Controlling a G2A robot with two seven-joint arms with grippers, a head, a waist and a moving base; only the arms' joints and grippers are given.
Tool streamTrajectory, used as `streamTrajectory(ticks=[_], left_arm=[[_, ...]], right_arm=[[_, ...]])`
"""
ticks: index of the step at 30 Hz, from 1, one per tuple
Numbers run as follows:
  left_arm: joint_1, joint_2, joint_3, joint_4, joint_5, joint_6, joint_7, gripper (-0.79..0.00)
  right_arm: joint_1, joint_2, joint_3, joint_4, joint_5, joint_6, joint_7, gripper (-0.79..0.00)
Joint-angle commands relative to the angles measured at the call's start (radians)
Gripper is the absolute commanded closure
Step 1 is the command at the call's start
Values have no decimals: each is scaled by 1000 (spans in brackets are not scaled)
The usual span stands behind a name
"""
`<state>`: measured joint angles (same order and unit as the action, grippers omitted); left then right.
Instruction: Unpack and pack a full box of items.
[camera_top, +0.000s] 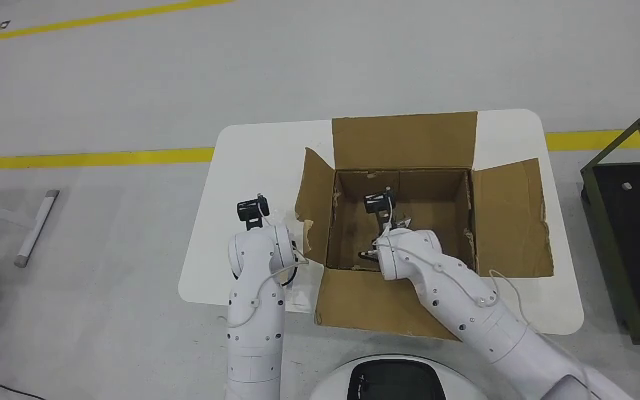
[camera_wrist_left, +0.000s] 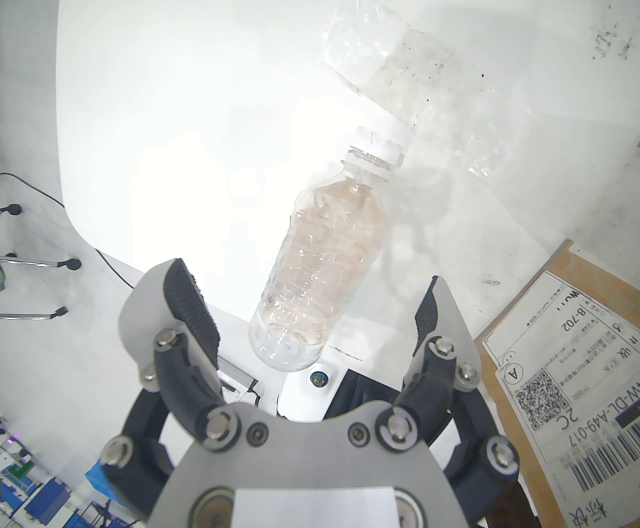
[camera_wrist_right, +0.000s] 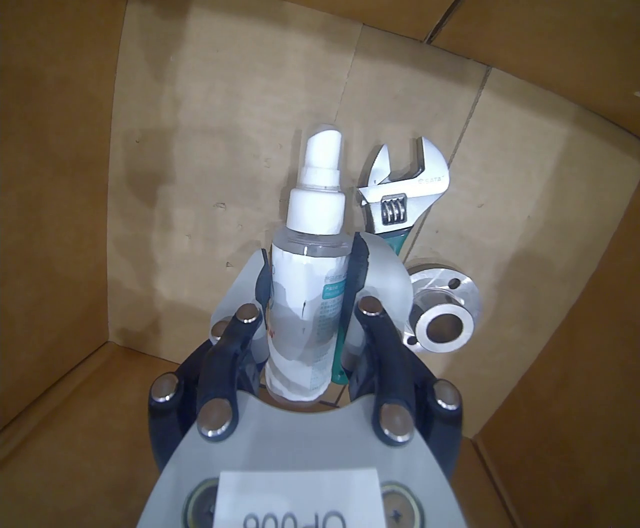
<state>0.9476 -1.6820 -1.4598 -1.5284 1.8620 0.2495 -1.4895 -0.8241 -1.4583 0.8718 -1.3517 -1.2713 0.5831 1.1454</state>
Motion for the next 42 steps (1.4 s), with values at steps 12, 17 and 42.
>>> streamTrajectory(ticks=[12,17,42], left_arm=[[0,0,0,0,0,0,0,-785],[0,0,0,0,0,0,0,-785],[0,0,0,0,0,0,0,-785]], right_arm=[[-152,11,225,-319,250,-64,-161,0],[-299,31,424,-468,535,-294,-260,0],[-437,47,602,-475,966,-603,-379,0]])
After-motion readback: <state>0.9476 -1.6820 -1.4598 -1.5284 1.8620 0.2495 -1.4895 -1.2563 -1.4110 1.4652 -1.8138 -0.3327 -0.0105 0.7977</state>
